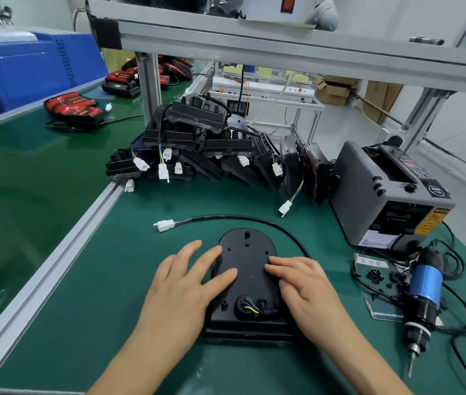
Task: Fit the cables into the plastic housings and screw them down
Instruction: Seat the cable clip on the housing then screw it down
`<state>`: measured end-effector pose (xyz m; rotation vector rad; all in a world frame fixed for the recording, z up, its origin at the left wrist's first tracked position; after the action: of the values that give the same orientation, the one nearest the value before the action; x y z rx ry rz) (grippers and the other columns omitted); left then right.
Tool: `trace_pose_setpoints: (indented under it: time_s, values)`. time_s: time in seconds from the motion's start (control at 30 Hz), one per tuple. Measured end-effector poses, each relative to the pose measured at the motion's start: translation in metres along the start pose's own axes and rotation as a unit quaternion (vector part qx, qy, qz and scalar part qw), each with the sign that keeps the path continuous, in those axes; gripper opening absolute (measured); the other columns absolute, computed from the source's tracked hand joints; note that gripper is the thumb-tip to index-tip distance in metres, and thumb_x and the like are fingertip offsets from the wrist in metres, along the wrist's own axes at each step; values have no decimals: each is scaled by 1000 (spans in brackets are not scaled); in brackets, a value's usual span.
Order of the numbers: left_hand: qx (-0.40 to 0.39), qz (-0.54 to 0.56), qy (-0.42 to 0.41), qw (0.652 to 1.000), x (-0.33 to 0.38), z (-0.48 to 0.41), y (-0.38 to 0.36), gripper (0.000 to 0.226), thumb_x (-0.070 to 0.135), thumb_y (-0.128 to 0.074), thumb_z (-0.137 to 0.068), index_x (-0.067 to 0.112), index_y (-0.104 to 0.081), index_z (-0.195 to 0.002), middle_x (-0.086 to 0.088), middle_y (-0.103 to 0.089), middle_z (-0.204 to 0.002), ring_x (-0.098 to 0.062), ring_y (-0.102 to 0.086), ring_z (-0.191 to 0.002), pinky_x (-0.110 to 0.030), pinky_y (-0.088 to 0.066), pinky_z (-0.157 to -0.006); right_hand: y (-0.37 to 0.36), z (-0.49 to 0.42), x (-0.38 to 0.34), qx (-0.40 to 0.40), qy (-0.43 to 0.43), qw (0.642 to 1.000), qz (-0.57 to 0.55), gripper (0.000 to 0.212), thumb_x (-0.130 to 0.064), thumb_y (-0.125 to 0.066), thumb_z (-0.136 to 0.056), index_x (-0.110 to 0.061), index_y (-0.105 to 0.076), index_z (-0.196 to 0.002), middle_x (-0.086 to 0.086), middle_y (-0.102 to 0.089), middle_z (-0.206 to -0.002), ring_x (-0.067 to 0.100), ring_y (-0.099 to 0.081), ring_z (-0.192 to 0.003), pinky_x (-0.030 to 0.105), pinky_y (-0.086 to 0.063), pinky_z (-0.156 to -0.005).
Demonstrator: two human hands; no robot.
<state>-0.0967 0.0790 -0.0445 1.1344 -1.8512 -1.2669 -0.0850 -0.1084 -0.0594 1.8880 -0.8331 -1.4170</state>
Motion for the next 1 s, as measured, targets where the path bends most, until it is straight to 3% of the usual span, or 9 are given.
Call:
trace_pose_setpoints:
  time_s: [0.1,0.2,0.3,0.37,0.47,0.67,0.73,0.83,1.0]
  values:
    - [-36,18,-15,999,-2,-5,2,72,-1,-81,-47,36,-72,-108,0,-64,-123,-33,-57,-117,-45,-50,-87,1,1,0,18,-6,1000,-15,34,-8,-51,-92,-27,-69,-114,-36,-49,-116,-2,-36,-117,13,-25,-103]
    - [-96,185,10,978,-20,-28,-6,53,2,-53,-86,41,-62,-121,15,-48,-139,-16,-33,-135,-30,-26,-107,0,4,0,32,-8,999,-35,33,-7,-53,-92,-27,-69,-112,-35,-51,-116,-3,-36,-119,24,-29,-107]
    - [-44,280,124,951,-52,-76,-12,43,6,-39,-96,27,-62,-126,7,-54,-135,-14,-46,-125,-21,-32,-102,1,6,-1,48,-4,998,-48,29,-8,-55,-92,-25,-70,-110,-32,-53,-117,1,-39,-121,31,-31,-108]
    - [-44,233,185,954,-69,-107,-25,37,12,-39,-99,20,-59,-129,-2,-52,-136,-23,-49,-123,-31,-39,-101,1,7,-2,55,3,997,-55,27,-10,-56,-92,-25,-69,-110,-29,-54,-118,5,-40,-122,36,-31,-108]
    - [-154,83,185,967,-73,-130,-59,34,23,-40,-101,11,-54,-129,-10,-48,-134,-30,-44,-122,-40,-41,-98,2,10,-4,69,11,995,-74,24,-19,-53,-94,-31,-68,-108,-28,-56,-119,4,-40,-123,37,-32,-107]
    - [-198,-68,185,960,-74,-128,-67,24,19,-54,-94,9,-55,-116,-8,-57,-117,-27,-53,-108,-35,-43,-80,2,13,-2,91,13,991,-98,28,-29,-43,-90,-46,-59,-105,-31,-56,-117,0,-39,-126,39,-32,-107]
    - [-251,-16,222,942,-81,-116,-62,10,15,-56,-90,8,-59,-97,-7,-64,-103,-25,-59,-90,-31,-44,-68,2,13,-2,96,11,991,-98,29,-30,-42,-91,-47,-59,-105,-32,-57,-116,-3,-37,-127,37,-30,-108]
    - [-332,209,275,878,-82,-80,-55,21,21,-58,-86,6,-54,-72,-7,-62,-61,-18,-59,-50,-22,-45,-49,0,15,-3,98,5,992,-85,28,-31,-40,-92,-48,-58,-106,-31,-53,-122,-4,-31,-131,32,-24,-109]
    - [-278,462,318,780,-59,-20,-40,24,20,-55,-94,6,-55,-75,-6,-59,-56,-16,-59,-44,-17,-40,-38,-11,19,10,46,-76,992,-87,40,-33,-46,-97,-37,-40,-136,-25,-15,-149,1,-7,-143,28,-14,-115]
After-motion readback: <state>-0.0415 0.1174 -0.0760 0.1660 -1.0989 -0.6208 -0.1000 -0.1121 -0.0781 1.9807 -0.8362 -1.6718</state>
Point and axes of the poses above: each hand's wrist, its own z-axis away from the middle knuckle, its own y-axis out of the back of the hand, x = y × z, the point moved 7 cm from there along -z, towards the middle knuckle
